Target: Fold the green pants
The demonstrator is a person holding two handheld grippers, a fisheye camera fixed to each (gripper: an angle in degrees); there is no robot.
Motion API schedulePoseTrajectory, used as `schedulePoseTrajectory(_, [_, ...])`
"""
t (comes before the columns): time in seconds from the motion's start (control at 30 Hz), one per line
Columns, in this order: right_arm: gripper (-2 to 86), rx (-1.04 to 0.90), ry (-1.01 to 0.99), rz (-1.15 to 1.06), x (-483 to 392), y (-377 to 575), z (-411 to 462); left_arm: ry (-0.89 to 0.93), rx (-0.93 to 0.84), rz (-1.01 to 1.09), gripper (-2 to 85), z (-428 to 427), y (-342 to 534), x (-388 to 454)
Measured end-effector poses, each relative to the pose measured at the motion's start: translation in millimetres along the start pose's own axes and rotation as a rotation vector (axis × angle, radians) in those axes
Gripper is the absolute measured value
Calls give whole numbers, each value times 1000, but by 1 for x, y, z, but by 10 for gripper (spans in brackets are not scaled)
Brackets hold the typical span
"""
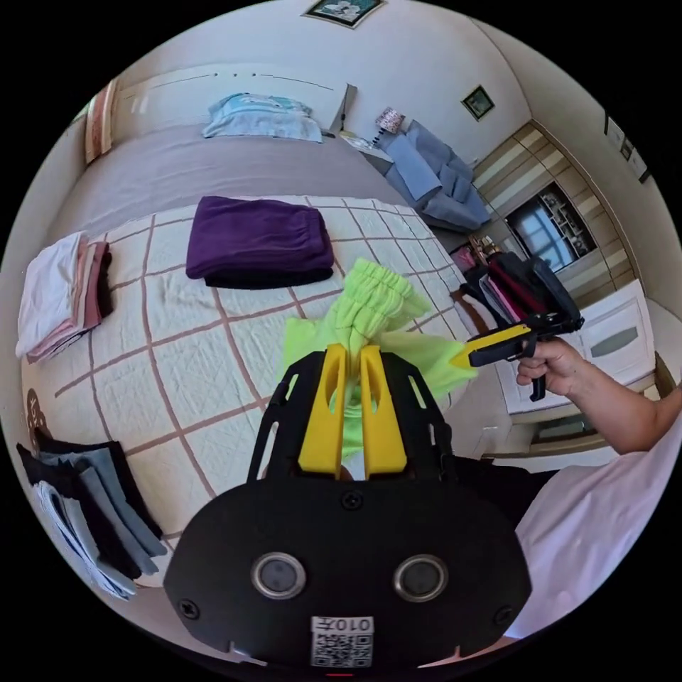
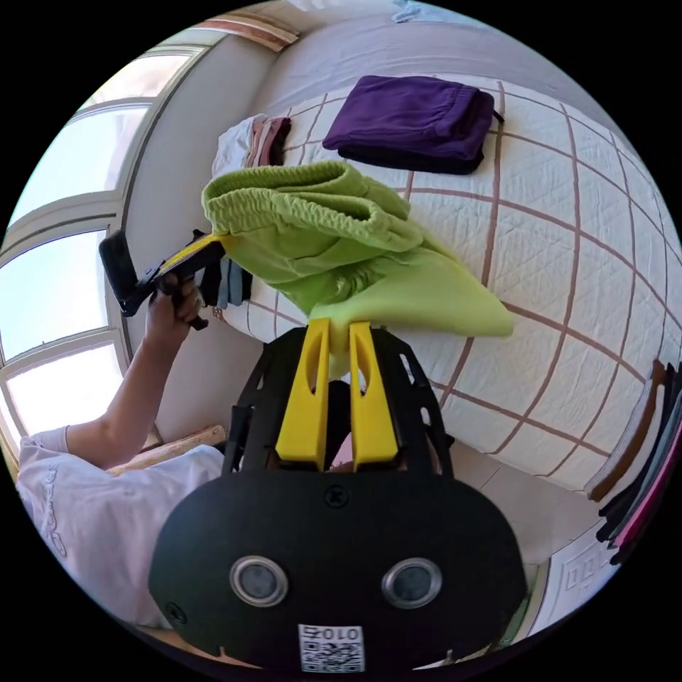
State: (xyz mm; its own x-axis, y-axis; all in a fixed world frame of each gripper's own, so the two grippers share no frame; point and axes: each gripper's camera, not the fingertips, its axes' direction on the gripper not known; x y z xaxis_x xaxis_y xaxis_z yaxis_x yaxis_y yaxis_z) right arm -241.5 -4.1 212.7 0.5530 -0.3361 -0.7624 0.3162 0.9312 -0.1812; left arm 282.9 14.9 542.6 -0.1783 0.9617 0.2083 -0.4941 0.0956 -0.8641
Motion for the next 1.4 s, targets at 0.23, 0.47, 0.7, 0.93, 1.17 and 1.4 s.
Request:
schedulePoseTrajectory(0.23, [57,-8,29,-159,34,54,-36,-165,117,-195,22,-118,24,-11])
schedulePoseTrajectory(0.47, [34,-247,147,129,155,108,76,-282,-205,-576,19,-82,135,-76])
schedulePoseTrajectory(0.7, [96,49,262,-153,84,104,118,-183,-75,-570,2,-94,152,-31])
schedulePoseTrajectory(0.93, [124,9,480,-346,23,71,228,-318,-154,-504,36,-120,138,-34])
schedulePoseTrajectory(1.17, [154,-35,653,-344,21,59,309,-314,-146,-685,116,-168,188,-89])
schedulePoseTrajectory(1.4, [142,-65,735,-400,27,66,333,-290,-149,-701,141,-194,201,-112])
